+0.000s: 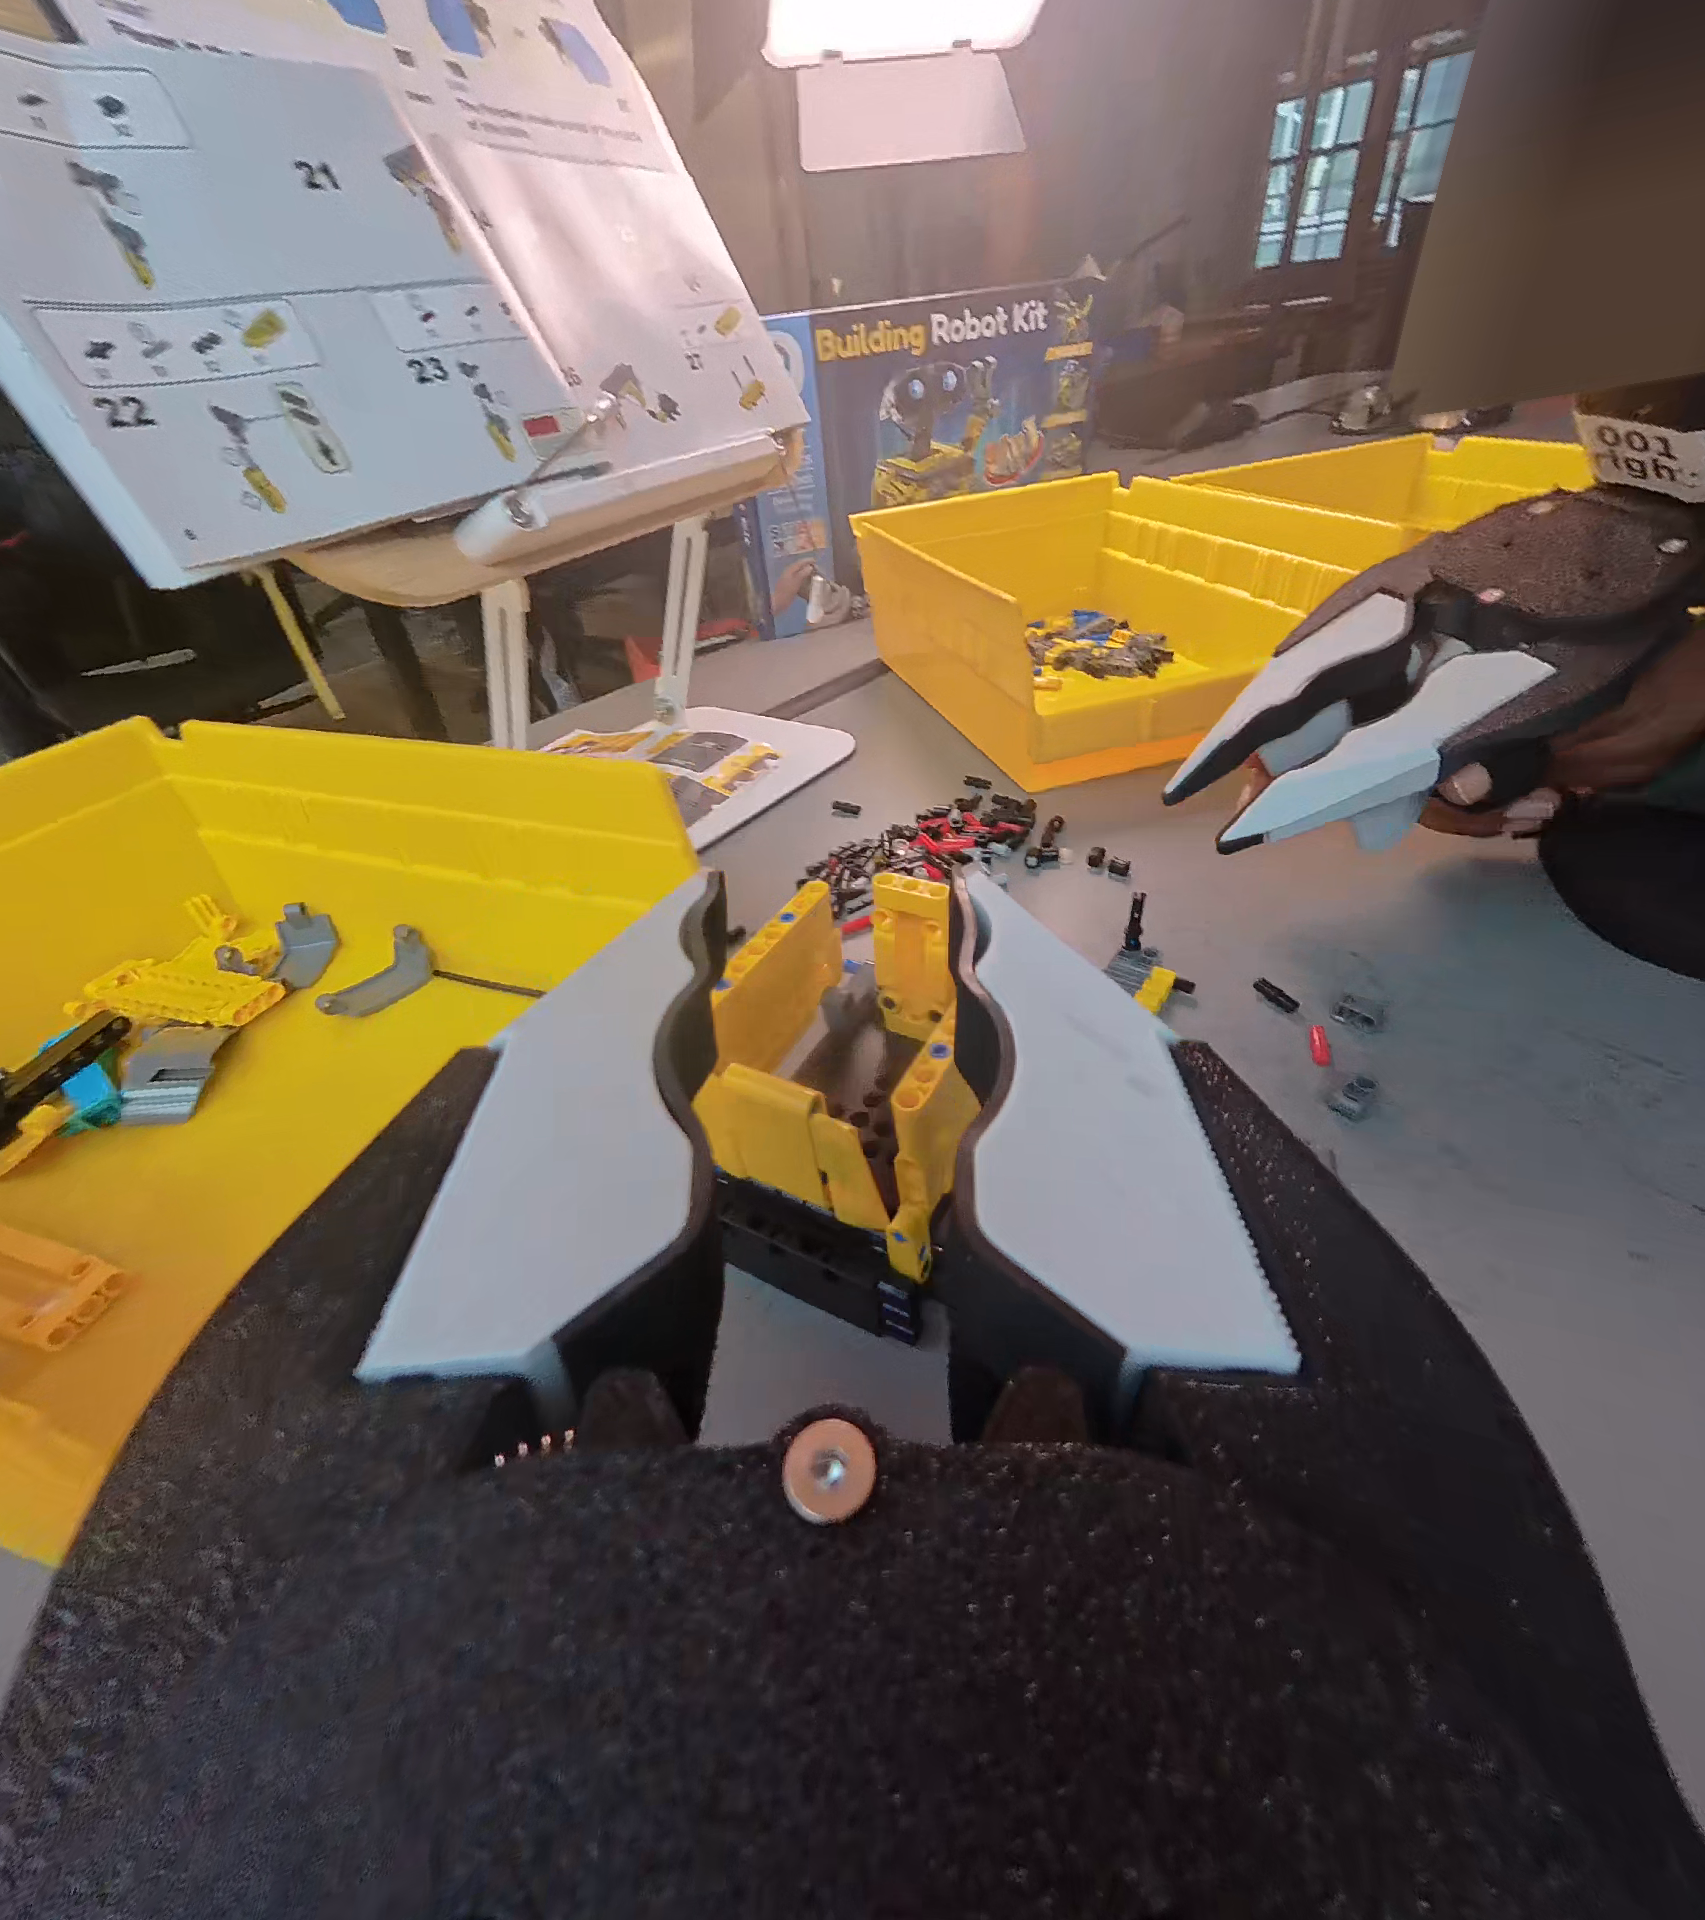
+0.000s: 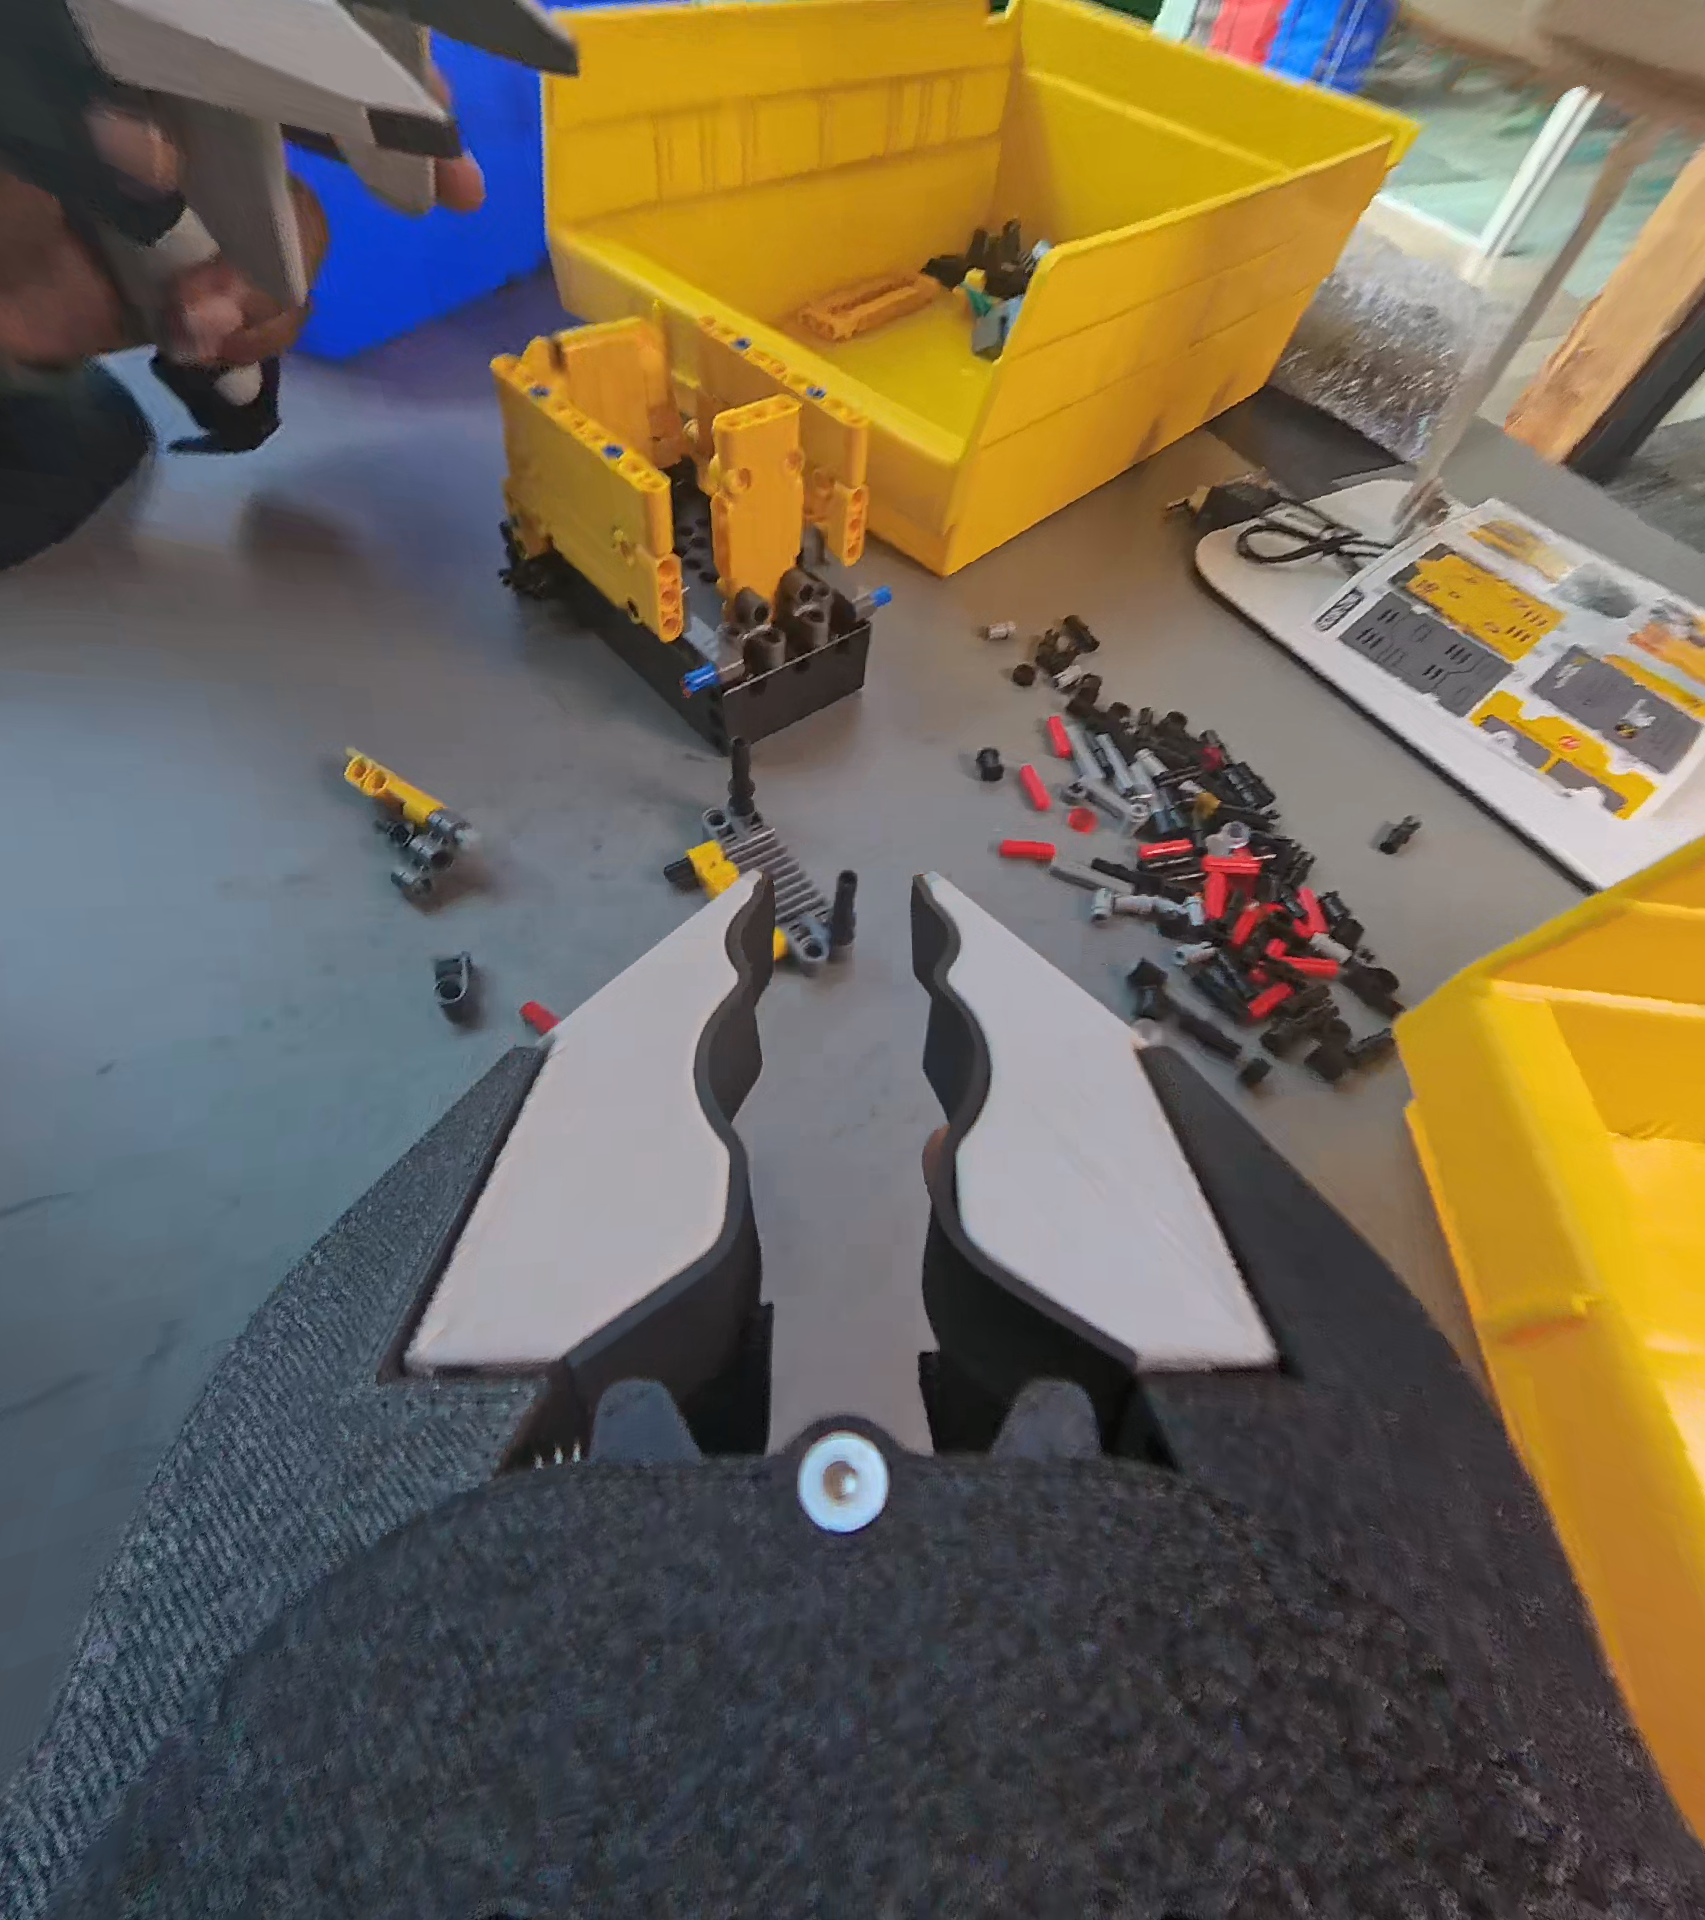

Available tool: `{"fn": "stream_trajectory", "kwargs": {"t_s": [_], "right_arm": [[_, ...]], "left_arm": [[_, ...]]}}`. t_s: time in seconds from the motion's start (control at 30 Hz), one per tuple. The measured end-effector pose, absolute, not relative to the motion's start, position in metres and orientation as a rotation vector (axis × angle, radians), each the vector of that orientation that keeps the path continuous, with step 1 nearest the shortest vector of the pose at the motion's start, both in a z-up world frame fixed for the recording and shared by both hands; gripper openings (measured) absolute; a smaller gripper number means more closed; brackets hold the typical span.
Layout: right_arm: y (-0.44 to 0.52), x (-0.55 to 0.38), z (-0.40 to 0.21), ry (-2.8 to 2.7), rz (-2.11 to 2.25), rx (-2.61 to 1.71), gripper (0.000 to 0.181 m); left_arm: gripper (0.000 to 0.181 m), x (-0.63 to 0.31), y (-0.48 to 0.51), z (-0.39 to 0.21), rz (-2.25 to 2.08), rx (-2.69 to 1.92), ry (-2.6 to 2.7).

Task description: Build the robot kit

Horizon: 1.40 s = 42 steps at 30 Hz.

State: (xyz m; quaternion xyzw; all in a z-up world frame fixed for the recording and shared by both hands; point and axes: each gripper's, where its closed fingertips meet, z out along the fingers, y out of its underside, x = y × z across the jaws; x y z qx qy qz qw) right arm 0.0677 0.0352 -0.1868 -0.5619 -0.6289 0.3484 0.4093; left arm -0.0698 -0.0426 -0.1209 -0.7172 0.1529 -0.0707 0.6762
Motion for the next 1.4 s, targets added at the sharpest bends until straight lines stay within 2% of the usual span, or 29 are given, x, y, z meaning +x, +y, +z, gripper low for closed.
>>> {"fn": "stream_trajectory", "kwargs": {"t_s": [0.33,0.67,1.2,1.4], "right_arm": [[-0.023,0.101,-0.226,-2.102,0.877,-1.367,0.025],[-0.033,0.09,-0.223,-2.112,0.824,-1.309,0.023],[-0.057,0.071,-0.24,-2.232,0.757,-1.305,0.007],[-0.062,0.059,-0.211,-2.059,0.963,-1.269,0.007]], "left_arm": [[0.031,0.01,-0.057,-0.16,-0.344,-1.712,0.727],[0.031,0.026,-0.058,-0.175,-0.365,-1.755,0.808],[0.03,0.032,-0.061,-0.183,-0.348,-1.784,0.871],[0.03,0.035,-0.065,-0.174,-0.437,-1.759,0.825]]}}
